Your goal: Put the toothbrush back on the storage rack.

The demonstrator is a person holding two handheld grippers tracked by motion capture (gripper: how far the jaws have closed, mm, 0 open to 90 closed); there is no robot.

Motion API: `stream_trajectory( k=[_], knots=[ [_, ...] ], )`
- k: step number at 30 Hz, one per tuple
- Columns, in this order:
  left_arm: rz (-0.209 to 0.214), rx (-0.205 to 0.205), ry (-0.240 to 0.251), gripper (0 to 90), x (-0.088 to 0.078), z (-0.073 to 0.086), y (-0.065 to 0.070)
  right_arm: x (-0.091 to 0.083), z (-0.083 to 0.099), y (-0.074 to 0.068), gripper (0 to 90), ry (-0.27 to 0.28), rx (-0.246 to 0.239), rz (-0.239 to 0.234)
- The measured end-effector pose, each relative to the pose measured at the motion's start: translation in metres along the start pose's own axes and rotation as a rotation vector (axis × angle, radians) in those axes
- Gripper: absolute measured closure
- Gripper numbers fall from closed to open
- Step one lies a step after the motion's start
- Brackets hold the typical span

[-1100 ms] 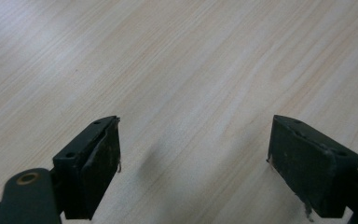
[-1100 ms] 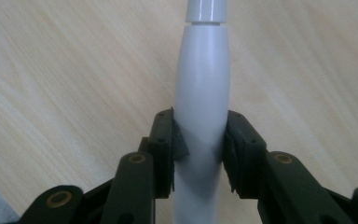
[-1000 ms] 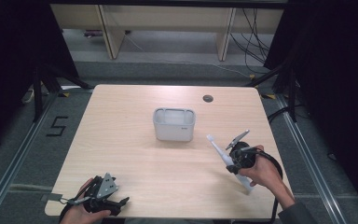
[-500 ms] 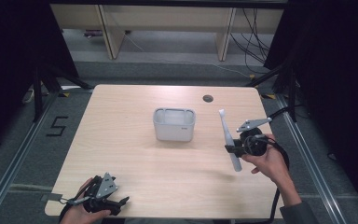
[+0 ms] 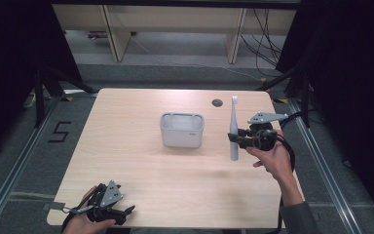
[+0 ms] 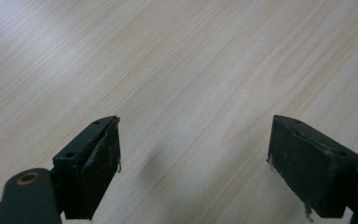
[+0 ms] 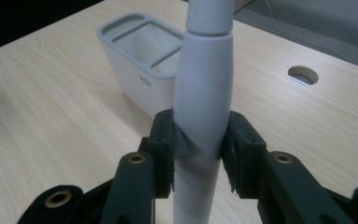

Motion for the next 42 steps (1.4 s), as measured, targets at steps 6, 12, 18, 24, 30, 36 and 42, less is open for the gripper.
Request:
stream_trajectory(
  k=[6,12,18,24,30,36,42],
  knots=[
    [0.0,0.0,-0.001,16.3,0.0,0.0,0.0,0.005,-0.021,0.0,66.7,0.071,0.008,0.002],
    [0.0,0.004,-0.002,16.3,0.0,0.0,0.0,0.003,-0.042,-0.003,66.7,0.107,0.004,-0.014],
    [0.0,0.003,-0.003,16.3,0.0,0.0,0.0,0.006,-0.059,-0.009,66.7,0.123,0.017,-0.027],
    [0.004,0.003,-0.002,16.3,-0.001,0.0,0.0,0.011,-0.073,-0.009,66.7,0.138,0.016,-0.026],
    [-0.001,-0.002,0.001,16.3,-0.001,0.0,0.0,0.018,-0.089,-0.013,66.6,0.15,0.004,-0.035],
    [0.002,0.002,0.001,16.3,-0.001,0.0,0.0,0.024,-0.103,-0.018,66.7,0.149,0.014,-0.044],
    [0.001,0.007,0.005,16.3,-0.001,0.0,0.0,0.032,-0.117,-0.021,66.6,0.163,0.017,-0.045]
  ],
)
Point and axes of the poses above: each handheld gripper's, and its own axes: x roughly forward along the jaws, z roughly out of its underside, y roughly to its right, the point moved 10 cm from there along x, roughly forward along the jaws, and after that the axes turned 11 degrees about -y, right-handed, at the moved point
